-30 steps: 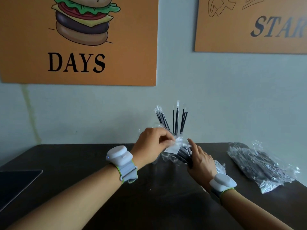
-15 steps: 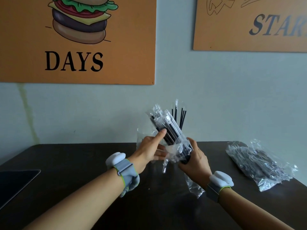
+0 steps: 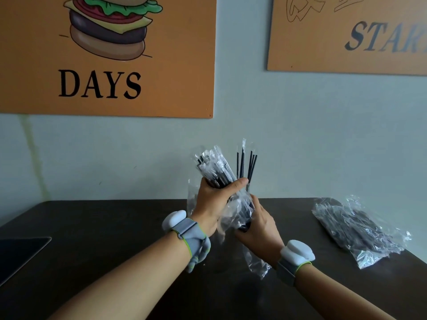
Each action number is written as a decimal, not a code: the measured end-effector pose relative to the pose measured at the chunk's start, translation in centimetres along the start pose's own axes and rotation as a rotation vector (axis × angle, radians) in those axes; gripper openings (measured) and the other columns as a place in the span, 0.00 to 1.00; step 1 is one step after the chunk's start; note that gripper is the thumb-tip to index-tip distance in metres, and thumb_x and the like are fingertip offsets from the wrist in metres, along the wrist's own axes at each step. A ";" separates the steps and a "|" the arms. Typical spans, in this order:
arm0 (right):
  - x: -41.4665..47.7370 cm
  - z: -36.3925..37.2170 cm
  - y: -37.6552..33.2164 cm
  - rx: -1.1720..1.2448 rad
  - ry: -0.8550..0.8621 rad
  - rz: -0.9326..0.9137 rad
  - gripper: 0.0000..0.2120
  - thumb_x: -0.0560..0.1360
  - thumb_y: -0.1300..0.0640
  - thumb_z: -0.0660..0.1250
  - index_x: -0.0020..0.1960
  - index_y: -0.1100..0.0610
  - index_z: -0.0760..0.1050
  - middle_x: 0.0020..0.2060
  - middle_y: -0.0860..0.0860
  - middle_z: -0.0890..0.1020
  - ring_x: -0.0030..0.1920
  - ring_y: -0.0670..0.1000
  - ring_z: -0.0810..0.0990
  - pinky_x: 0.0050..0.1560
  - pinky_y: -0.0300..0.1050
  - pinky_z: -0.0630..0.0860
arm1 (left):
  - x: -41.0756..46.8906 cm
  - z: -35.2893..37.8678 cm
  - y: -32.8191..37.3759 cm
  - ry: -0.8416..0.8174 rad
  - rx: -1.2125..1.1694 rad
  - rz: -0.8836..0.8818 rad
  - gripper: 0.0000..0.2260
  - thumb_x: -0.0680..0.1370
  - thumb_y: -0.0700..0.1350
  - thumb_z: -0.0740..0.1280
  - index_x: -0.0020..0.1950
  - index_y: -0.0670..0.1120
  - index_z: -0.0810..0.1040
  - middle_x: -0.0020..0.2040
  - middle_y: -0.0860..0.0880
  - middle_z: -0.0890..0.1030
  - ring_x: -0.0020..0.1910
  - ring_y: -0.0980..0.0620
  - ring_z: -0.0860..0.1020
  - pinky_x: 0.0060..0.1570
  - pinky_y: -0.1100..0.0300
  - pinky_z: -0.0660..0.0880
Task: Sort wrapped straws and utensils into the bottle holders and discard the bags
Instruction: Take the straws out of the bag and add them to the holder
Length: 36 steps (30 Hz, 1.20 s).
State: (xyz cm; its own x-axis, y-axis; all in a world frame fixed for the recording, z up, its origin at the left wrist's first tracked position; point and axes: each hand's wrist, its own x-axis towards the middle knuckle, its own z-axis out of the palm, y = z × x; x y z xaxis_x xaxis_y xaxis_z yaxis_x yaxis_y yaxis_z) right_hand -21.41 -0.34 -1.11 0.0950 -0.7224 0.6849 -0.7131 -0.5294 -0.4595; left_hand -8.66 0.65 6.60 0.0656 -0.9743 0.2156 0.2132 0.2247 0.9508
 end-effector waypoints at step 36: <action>10.4 -4.5 7.7 0.128 -0.235 0.439 0.32 0.70 0.48 0.72 0.69 0.58 0.66 0.62 0.56 0.77 0.59 0.52 0.78 0.58 0.44 0.76 | 16.6 6.9 9.1 0.318 0.153 0.512 0.18 0.65 0.40 0.71 0.53 0.37 0.77 0.42 0.49 0.77 0.39 0.51 0.74 0.38 0.61 0.69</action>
State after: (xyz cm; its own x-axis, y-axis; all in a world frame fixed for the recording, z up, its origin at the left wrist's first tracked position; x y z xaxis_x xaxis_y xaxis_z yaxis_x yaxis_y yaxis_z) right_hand -29.00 -9.95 5.00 -0.0302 -0.9614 0.2734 -0.6313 -0.1937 -0.7510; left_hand -12.36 -13.55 20.38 0.4146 -0.6854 0.5986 -0.0629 0.6346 0.7702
